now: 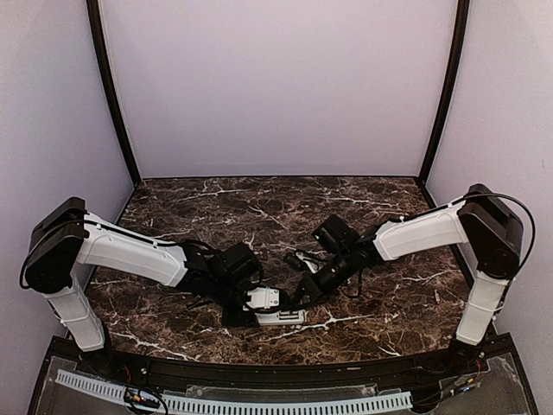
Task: Load the batteries into the remote control
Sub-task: Place the battery in the battery compartment.
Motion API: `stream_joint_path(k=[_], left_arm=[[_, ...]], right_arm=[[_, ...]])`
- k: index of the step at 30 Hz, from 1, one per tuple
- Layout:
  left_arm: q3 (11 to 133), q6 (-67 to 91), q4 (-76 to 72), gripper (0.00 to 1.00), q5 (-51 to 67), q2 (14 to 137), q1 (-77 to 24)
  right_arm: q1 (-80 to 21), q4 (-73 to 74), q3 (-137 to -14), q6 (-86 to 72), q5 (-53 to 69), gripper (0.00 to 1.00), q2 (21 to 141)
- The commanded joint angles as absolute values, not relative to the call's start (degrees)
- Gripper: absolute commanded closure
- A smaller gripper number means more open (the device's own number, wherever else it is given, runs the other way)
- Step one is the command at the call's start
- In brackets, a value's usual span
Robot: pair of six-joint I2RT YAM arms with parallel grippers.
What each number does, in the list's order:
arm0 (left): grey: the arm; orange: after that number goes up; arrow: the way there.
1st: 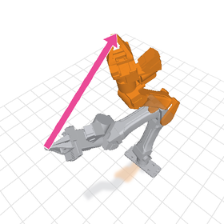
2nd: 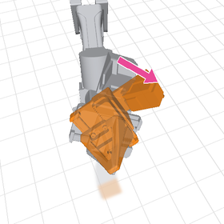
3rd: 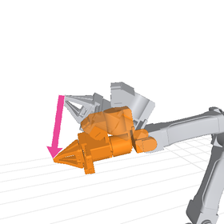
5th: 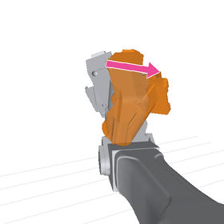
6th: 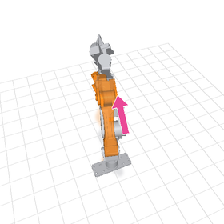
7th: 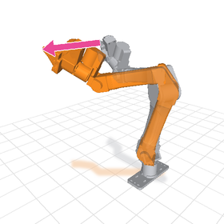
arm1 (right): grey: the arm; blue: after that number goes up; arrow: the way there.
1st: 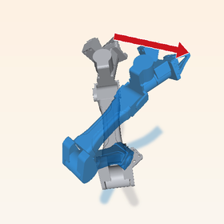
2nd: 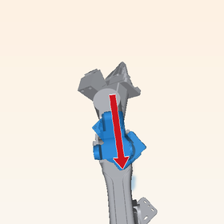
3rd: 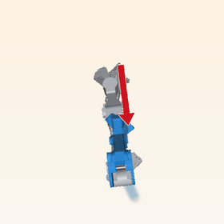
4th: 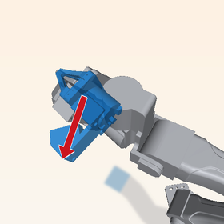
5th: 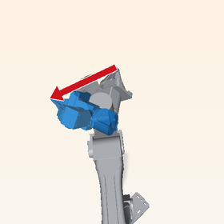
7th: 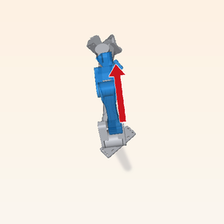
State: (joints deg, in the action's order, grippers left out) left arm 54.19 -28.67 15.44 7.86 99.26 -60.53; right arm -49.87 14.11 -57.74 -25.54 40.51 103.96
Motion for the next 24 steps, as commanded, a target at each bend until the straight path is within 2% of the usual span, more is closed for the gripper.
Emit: stream_joint_path(k=[1, 24], left_arm=[[53.79, -29.09, 18.72, 0.61, 7.31, 101.60, -60.78], [54.05, -29.05, 18.82, 0.61, 7.02, 102.05, -60.75]], right_arm=[[-50.70, 15.65, -56.94, -25.60, 39.81, 1.00, 101.03], [-52.38, 16.58, -57.08, -29.01, 33.06, 1.00, 104.55]])
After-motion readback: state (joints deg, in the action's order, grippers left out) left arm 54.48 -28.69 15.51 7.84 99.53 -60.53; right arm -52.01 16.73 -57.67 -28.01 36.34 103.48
